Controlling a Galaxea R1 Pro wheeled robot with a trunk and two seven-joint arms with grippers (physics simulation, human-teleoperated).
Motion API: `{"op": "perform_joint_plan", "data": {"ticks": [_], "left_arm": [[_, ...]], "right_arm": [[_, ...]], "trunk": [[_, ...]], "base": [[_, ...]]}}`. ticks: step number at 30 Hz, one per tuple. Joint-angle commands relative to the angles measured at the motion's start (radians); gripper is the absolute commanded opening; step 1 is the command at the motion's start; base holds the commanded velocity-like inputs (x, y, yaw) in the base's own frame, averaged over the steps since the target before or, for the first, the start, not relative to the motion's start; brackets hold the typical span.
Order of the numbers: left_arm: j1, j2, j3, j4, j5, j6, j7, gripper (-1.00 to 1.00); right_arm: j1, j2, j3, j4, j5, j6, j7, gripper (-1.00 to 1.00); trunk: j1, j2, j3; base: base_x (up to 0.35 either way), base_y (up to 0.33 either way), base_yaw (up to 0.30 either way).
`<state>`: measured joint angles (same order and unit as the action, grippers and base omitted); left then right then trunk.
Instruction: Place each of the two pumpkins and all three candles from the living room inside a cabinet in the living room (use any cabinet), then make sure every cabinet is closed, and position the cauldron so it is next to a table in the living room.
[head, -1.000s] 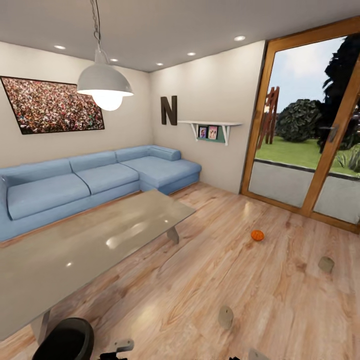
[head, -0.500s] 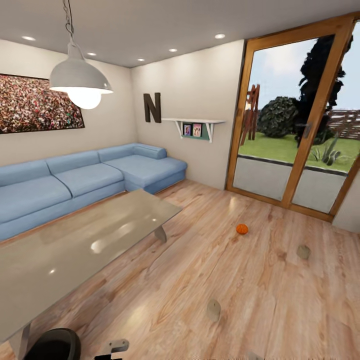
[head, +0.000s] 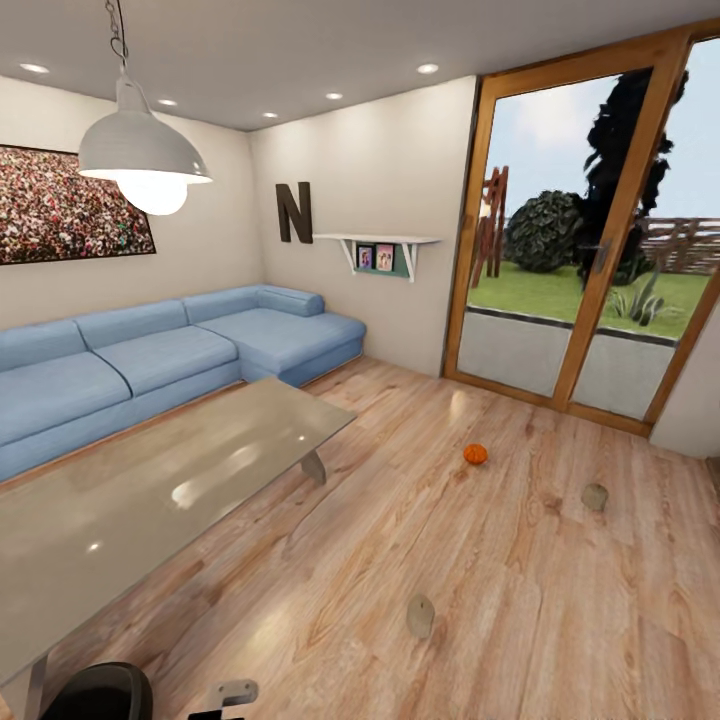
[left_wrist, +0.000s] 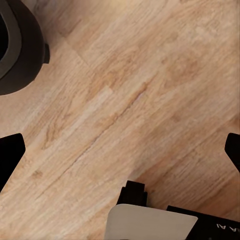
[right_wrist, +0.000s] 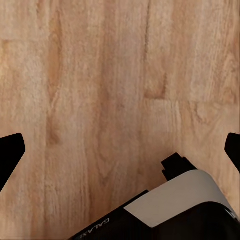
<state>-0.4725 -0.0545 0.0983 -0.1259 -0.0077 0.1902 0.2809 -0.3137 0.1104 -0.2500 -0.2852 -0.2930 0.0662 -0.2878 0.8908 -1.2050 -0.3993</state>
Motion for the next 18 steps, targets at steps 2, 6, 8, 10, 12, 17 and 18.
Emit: {"op": "perform_joint_plan", "data": {"ticks": [2,6,8,10,12,17,18], "left_arm": [[0.000,-0.001,0.000,0.000,0.000,0.000,0.000,1.00],[0.000,-0.002,0.000,0.000,0.000,0.000,0.000,1.00],[0.000,-0.001,0.000,0.000,0.000,-0.001,0.000,1.00],[0.001,-0.002,0.000,0.000,0.000,-0.001,0.000,1.00],[0.001,-0.002,0.001,0.000,0.000,-0.001,-0.001,1.00],[0.001,-0.001,0.000,0.000,0.000,-0.001,-0.004,1.00],[0.001,-0.001,0.001,0.000,0.000,-0.001,-0.004,1.00]], "right_arm": [[0.003,-0.001,-0.001,0.001,0.000,0.000,0.003,1.00],[0.016,-0.007,-0.001,0.001,0.000,0.001,0.005,1.00],[0.019,-0.009,-0.001,0.001,0.000,0.001,0.005,1.00],[0.021,-0.010,-0.002,0.001,-0.001,0.001,0.005,1.00],[0.022,-0.010,-0.002,0.001,0.000,0.001,0.005,1.00],[0.022,-0.012,-0.002,0.001,-0.002,0.001,0.008,1.00],[0.022,-0.013,-0.003,0.001,-0.003,0.001,0.009,1.00]], "trunk": [[0.000,0.000,0.000],[0.000,0.000,0.000],[0.000,0.000,0.000],[0.000,0.000,0.000],[0.000,0.000,0.000],[0.000,0.000,0.000],[0.000,0.000,0.000]], "base": [[0.000,0.000,-0.002],[0.000,0.000,0.000],[0.000,0.000,0.000],[0.000,0.000,-0.017],[0.000,0.000,-0.104],[-0.036,0.003,-0.223],[-0.160,0.028,-0.266]]}}
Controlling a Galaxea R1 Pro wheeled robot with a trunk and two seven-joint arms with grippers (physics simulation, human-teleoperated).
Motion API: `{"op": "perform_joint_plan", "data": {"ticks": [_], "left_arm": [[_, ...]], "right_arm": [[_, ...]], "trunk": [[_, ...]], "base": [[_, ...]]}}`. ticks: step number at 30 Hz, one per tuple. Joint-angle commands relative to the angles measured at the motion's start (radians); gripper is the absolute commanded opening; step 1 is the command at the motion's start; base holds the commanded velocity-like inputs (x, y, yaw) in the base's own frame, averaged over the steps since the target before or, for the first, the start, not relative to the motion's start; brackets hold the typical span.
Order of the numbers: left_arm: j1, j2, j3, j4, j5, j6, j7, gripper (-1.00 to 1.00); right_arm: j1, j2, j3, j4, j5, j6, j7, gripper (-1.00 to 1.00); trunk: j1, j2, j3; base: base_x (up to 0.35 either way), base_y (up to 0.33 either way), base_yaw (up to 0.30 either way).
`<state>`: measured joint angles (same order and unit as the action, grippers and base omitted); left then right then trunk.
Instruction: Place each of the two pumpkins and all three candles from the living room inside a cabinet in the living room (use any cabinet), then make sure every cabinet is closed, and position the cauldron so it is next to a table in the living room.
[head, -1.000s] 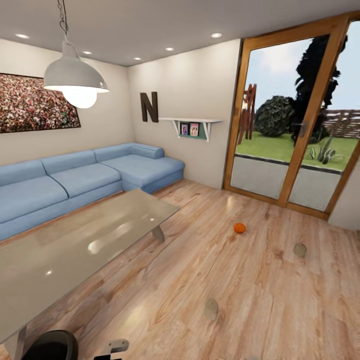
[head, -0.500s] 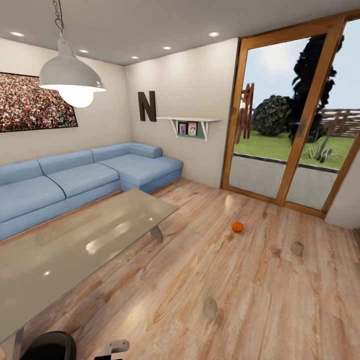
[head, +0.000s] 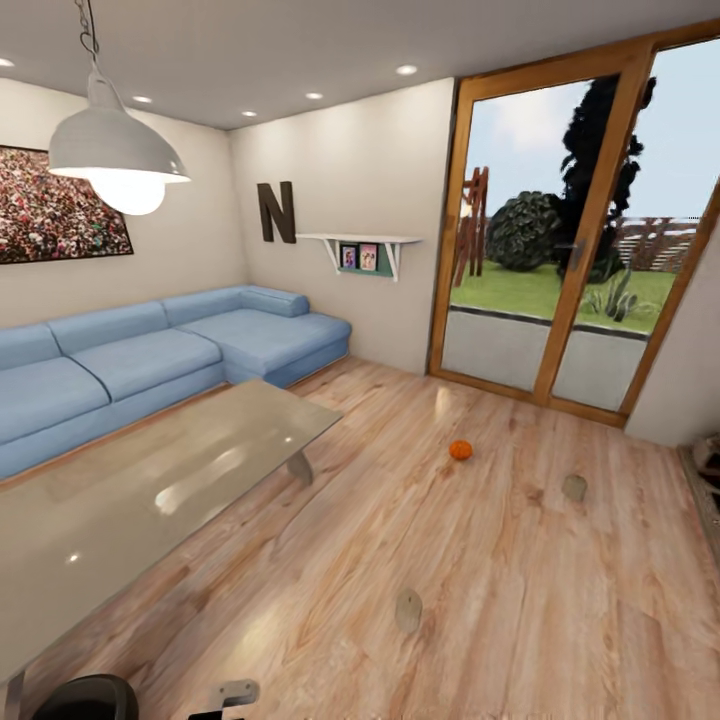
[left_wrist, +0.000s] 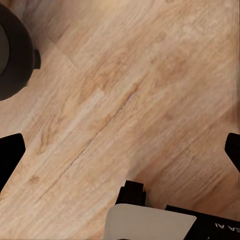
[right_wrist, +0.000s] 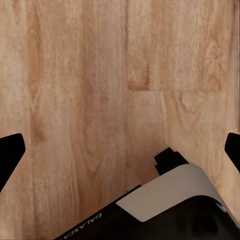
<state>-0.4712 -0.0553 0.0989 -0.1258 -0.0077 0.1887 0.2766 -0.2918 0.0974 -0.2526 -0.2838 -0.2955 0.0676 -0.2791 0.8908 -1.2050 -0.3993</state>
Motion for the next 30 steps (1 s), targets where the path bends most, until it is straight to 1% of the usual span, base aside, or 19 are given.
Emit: {"op": "perform_joint_plan", "data": {"ticks": [1,12,15,23,26,30], "left_arm": [[0.000,0.000,0.000,0.000,0.000,0.000,0.000,1.00],[0.001,-0.002,0.001,0.000,0.000,-0.001,0.000,1.00],[0.002,-0.002,0.001,0.000,0.000,-0.002,0.000,1.00],[0.008,-0.001,0.001,0.000,0.000,-0.005,0.000,1.00],[0.009,0.000,0.001,0.000,0.000,-0.021,0.000,1.00],[0.013,-0.002,0.001,0.000,0.000,-0.035,0.000,1.00]], "right_arm": [[0.000,-0.002,0.000,0.000,0.000,0.000,0.002,1.00],[0.000,-0.007,-0.001,0.000,-0.001,0.000,0.014,1.00],[0.000,-0.012,-0.001,0.000,-0.005,0.000,0.015,1.00],[0.000,-0.016,-0.001,0.000,-0.008,0.001,0.015,1.00],[0.000,-0.016,-0.001,0.000,-0.008,0.001,0.015,1.00],[0.000,-0.016,-0.001,0.000,-0.008,0.001,0.015,1.00]], "trunk": [[0.000,0.000,0.000],[0.000,0.000,0.000],[0.000,0.000,0.000],[0.000,0.000,0.000],[0.000,0.000,0.000],[0.000,0.000,0.000]], "base": [[-0.213,0.054,-0.272],[-0.284,0.137,-0.281],[-0.244,0.153,-0.284],[-0.059,0.034,-0.286],[-0.036,0.016,-0.286],[-0.160,0.138,-0.286]]}}
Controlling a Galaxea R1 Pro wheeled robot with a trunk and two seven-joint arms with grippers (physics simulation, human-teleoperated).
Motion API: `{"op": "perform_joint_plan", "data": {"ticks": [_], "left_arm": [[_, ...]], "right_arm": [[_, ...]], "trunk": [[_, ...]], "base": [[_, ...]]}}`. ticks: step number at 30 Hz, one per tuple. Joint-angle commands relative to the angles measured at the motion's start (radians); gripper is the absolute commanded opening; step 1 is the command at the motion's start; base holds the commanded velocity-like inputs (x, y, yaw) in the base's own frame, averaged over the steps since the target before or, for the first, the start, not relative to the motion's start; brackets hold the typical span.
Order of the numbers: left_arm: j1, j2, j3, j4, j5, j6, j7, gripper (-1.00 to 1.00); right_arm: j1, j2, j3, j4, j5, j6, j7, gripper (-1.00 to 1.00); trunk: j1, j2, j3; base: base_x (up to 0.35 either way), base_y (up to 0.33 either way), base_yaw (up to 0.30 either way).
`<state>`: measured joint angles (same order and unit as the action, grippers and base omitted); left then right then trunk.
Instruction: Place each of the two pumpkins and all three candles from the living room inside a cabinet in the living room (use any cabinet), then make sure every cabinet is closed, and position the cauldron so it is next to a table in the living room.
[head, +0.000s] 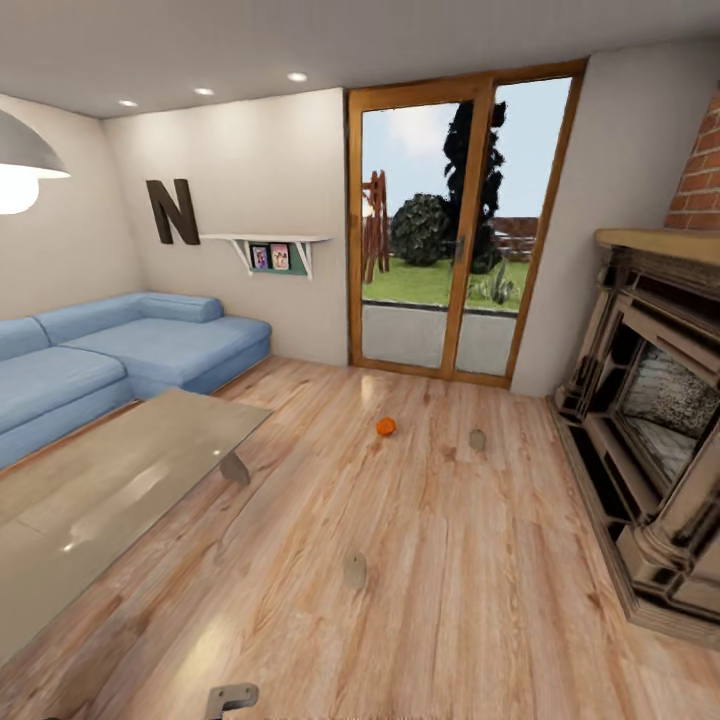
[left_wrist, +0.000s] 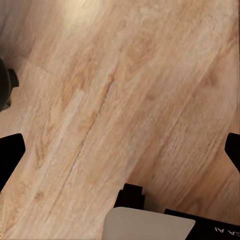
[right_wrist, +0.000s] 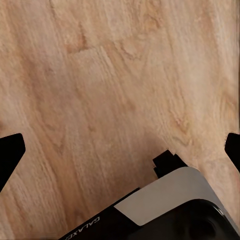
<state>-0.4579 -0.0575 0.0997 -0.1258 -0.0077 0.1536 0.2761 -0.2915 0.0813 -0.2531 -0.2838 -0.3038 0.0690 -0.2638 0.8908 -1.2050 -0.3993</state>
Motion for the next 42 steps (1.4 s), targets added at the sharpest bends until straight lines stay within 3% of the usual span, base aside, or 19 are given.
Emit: {"op": "perform_joint_plan", "data": {"ticks": [1,17,42], "left_arm": [[0.001,0.000,0.000,0.000,0.000,-0.002,0.000,1.00],[0.002,-0.001,0.000,0.000,0.000,-0.005,0.000,1.00],[0.006,-0.001,0.000,0.000,0.000,-0.005,0.001,1.00]], "right_arm": [[0.000,0.000,0.000,0.000,0.000,0.000,0.000,1.00],[0.000,0.000,0.000,0.000,0.000,0.000,0.000,1.00],[0.000,0.001,0.000,0.000,0.000,0.002,-0.002,1.00]], "trunk": [[0.000,0.000,0.000],[0.000,0.000,0.000],[0.000,0.000,0.000]], "base": [[-0.242,0.194,-0.286],[-0.270,0.135,-0.286],[-0.009,0.025,-0.286]]}}
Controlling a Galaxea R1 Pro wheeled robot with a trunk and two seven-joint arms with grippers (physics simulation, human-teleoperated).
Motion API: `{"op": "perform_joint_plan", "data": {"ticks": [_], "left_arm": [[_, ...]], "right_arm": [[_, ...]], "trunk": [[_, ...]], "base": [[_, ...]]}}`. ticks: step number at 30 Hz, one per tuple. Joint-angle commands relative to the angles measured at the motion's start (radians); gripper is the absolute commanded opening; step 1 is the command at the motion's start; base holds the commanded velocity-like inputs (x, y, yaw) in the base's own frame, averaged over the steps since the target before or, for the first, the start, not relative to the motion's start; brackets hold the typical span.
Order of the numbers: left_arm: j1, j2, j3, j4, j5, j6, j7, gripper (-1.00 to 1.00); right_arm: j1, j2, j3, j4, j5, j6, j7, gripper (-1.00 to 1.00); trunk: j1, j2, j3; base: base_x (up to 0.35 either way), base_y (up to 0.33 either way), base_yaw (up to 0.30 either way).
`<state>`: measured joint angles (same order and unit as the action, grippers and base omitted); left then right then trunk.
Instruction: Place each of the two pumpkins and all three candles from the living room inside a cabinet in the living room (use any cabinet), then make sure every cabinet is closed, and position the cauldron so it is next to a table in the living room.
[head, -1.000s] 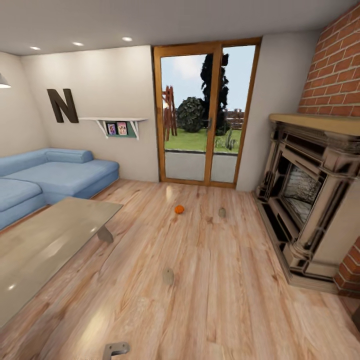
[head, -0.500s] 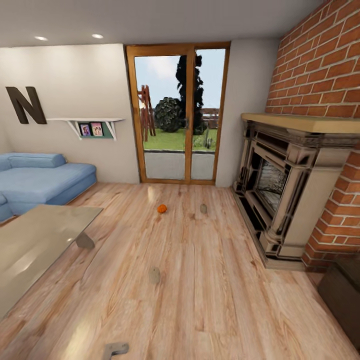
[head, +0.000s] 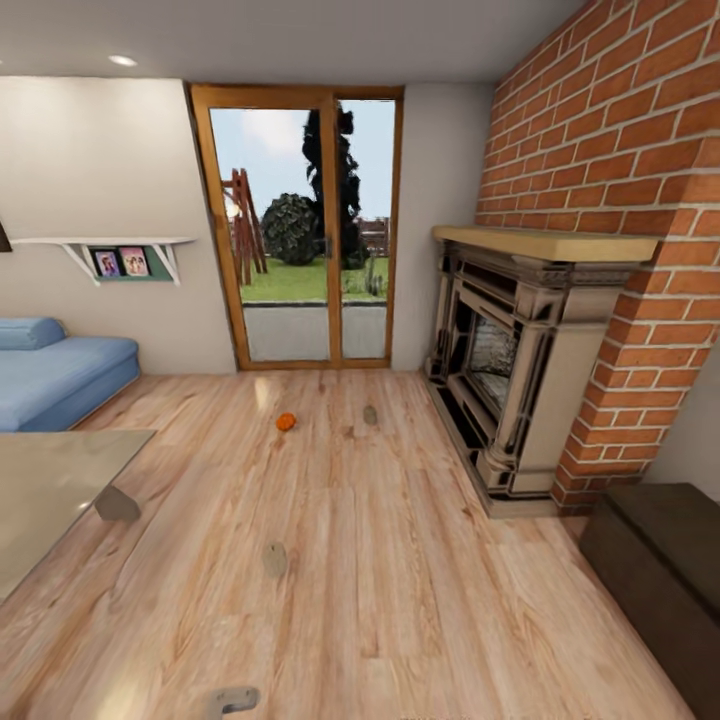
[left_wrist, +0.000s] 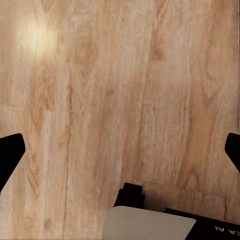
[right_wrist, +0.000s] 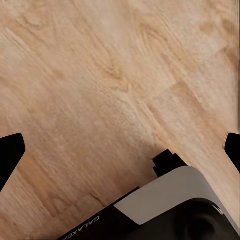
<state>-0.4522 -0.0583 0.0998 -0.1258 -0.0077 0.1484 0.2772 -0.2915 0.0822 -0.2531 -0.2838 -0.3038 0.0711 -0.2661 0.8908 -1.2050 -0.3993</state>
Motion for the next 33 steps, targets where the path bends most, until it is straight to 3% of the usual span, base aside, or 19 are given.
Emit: {"op": "perform_joint_plan", "data": {"ticks": [1,33], "left_arm": [[0.000,0.000,0.000,0.000,0.000,0.000,0.000,1.00],[0.014,-0.001,0.001,0.000,0.003,-0.001,0.000,1.00]], "right_arm": [[0.000,0.000,0.000,0.000,0.000,-0.001,0.000,1.00],[0.000,-0.001,0.000,0.000,0.002,-0.001,0.000,1.00]], "trunk": [[0.000,0.000,0.000],[0.000,0.000,0.000]], "base": [[0.000,0.000,-0.286],[0.000,0.000,-0.286]]}}
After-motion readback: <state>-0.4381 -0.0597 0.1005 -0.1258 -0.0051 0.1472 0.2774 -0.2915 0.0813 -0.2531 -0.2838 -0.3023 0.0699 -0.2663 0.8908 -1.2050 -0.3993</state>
